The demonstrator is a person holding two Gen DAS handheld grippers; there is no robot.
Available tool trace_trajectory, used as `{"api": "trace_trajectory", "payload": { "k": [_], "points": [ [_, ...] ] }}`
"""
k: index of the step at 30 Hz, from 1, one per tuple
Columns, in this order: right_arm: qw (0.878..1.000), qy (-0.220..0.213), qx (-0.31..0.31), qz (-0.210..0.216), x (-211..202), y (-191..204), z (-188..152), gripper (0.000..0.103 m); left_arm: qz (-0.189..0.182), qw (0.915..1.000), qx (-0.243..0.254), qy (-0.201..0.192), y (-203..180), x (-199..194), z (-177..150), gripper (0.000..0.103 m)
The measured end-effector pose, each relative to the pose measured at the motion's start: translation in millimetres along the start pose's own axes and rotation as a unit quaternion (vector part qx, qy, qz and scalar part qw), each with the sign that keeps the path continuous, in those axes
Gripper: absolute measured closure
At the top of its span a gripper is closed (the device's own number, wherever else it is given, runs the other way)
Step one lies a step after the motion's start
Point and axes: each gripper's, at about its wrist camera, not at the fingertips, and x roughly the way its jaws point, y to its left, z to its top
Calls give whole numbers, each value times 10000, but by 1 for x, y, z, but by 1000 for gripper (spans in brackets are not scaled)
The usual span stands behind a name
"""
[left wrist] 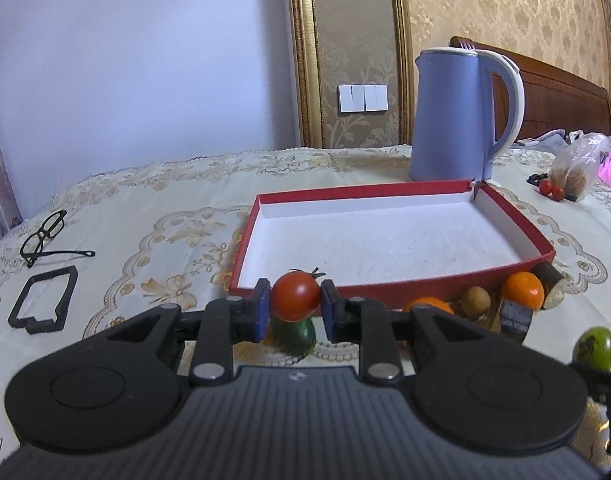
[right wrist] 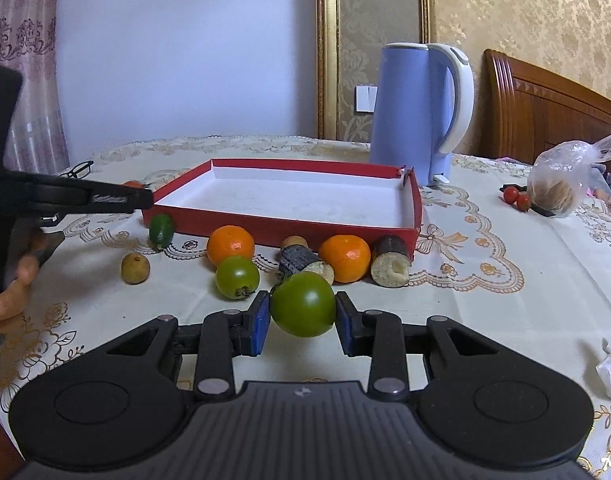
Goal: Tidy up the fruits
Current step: 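Carry the red cherry tomato into the box and open the left gripper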
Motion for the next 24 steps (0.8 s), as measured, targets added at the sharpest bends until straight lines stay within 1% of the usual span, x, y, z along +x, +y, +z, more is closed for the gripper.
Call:
{"api": "trace_trajectory", "payload": {
  "k": [11,20,24],
  "points": [
    [10000,-54,33,69,-4,-1,-1,69,232,9992,301,98,-15,37,23,79],
    [9999,-86,-39,42,-3,-2,2,69,458,9967,522,414,-31,89,34,79],
    [9998,-130,-182,1,0,-3,11,69,426,9961,549,540,-34,106,40,77]
  ]
}}
